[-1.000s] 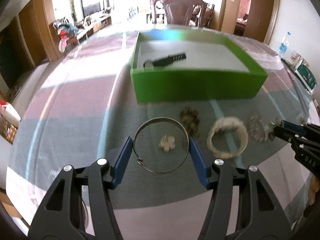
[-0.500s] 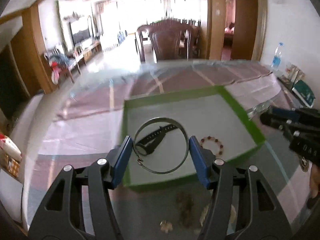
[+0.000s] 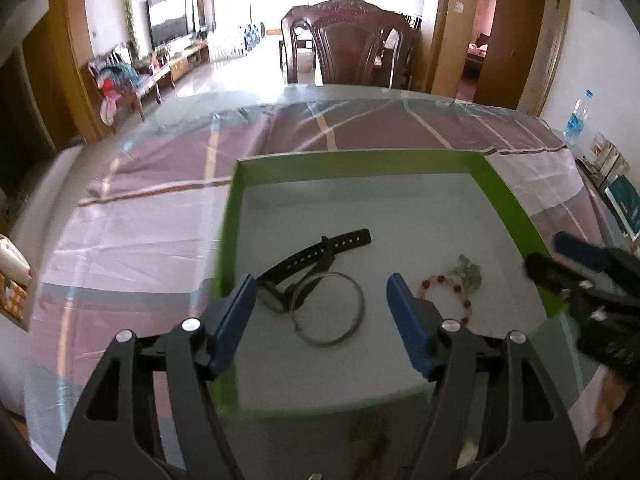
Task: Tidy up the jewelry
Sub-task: 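Lower the left tool onto the white watch and close it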
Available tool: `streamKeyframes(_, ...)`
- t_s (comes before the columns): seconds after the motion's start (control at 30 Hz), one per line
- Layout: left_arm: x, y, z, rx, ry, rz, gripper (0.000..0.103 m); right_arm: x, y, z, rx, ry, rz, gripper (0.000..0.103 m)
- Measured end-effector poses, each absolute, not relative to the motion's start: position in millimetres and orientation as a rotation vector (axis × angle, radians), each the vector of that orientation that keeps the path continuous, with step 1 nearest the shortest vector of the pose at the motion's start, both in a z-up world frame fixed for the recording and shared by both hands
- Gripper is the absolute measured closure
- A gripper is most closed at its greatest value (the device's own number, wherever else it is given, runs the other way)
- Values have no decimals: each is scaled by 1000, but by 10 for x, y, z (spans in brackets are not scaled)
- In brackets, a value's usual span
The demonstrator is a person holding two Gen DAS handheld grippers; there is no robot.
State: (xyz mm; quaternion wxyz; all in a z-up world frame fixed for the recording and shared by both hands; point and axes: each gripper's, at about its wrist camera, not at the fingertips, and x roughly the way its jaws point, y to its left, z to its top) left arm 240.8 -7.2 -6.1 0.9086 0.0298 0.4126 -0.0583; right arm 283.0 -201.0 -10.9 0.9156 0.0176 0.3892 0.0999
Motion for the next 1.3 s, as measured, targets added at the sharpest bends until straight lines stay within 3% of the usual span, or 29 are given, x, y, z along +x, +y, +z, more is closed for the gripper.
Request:
streamKeyframes(0.13,1943,-62,10,86,851,-127,28,2392,-2253,-67,39,805,185,43)
streamKeyframes(0.4,1223,-545,-340,153,915,-309,22,1973,-2587,-598,92,930,102,43)
streamKeyframes(0.67,1233,-799,-690,239,974,-319,19,1888,-2543,-779,111,964,125,42)
streamKeyframes(0.7,1260,-790,-729,235,987,-317,20,1900,-2531,-799,110,969,124,42)
streamKeyframes(0.77,1291,-761,-786,221,1007,-313,38,1906,-2521,-834,113,974,121,42)
streamKeyframes(0.8,1290,-744,-809,201,1021,-323,40,1900,-2530,-841,115,977,120,42)
streamKeyframes(1.3,875,-1,-720,39,1014,-197,41,1827,-2133,-940,12,1017,211,42)
